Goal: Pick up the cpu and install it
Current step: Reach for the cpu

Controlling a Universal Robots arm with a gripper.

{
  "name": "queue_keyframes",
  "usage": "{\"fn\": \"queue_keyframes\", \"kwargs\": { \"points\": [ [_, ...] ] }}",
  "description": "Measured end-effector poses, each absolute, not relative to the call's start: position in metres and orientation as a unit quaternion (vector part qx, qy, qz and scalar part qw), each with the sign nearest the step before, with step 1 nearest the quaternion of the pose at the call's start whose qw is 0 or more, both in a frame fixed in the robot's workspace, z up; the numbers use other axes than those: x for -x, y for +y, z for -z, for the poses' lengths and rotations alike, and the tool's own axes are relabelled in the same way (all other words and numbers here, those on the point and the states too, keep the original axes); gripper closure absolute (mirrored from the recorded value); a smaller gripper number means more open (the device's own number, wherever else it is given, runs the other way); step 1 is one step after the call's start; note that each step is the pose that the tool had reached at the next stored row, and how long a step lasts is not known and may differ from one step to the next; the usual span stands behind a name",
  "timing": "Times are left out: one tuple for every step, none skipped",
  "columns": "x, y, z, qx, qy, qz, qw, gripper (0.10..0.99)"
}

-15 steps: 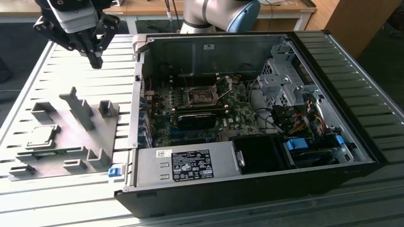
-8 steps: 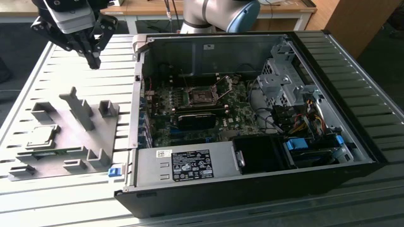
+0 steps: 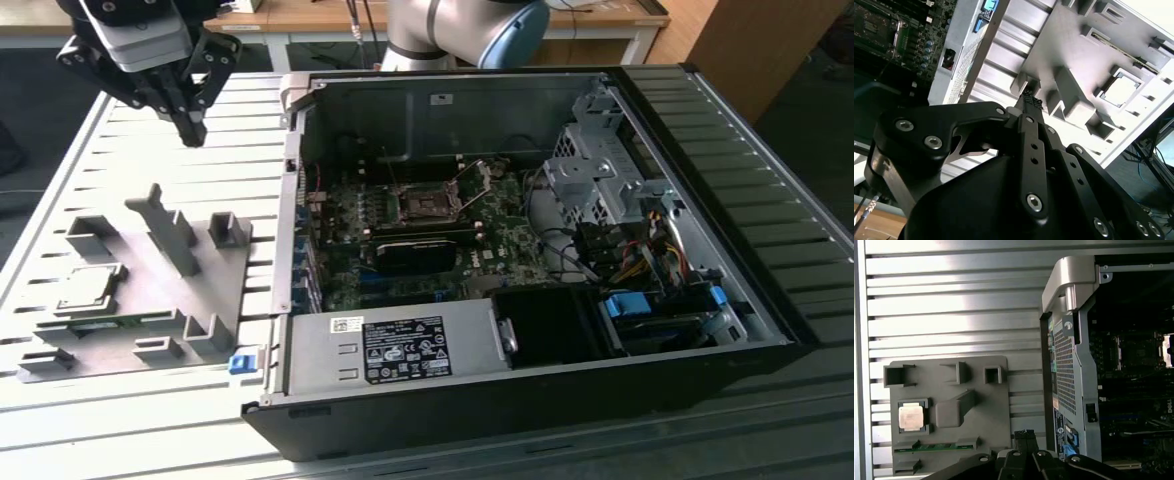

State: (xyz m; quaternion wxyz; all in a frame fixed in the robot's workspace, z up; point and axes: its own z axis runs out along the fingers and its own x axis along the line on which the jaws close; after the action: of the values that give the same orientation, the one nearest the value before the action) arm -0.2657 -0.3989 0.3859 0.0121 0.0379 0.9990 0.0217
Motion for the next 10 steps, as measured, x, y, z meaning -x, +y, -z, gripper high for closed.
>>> {"fn": "queue_keyframes", "kwargs": {
  "points": [
    [0.2667,-0.3989,-0.3858,-0.038,0.999,-0.022,0.012,0.98],
    [0.2676,-0.3989,-0.3858,-0.038,0.999,-0.022,0.012,0.98],
    [0.2686,-0.3989,-0.3858,-0.038,0.999,-0.022,0.012,0.98],
    [0.2696,-0.3989,-0.3856,-0.038,0.999,-0.022,0.012,0.98],
    [0.2707,-0.3989,-0.3856,-0.038,0.999,-0.022,0.012,0.98],
    [0.2717,-0.3989,-0.3856,-0.038,0.999,-0.022,0.012,0.98],
    [0.2727,-0.3989,-0.3855,-0.038,0.999,-0.022,0.012,0.98],
    [0.2736,-0.3989,-0.3855,-0.038,0.999,-0.022,0.012,0.98],
    [0.2746,-0.3989,-0.3855,-0.038,0.999,-0.022,0.012,0.98],
    [0.2756,-0.3989,-0.3854,-0.038,0.999,-0.022,0.012,0.98]
  ]
}}
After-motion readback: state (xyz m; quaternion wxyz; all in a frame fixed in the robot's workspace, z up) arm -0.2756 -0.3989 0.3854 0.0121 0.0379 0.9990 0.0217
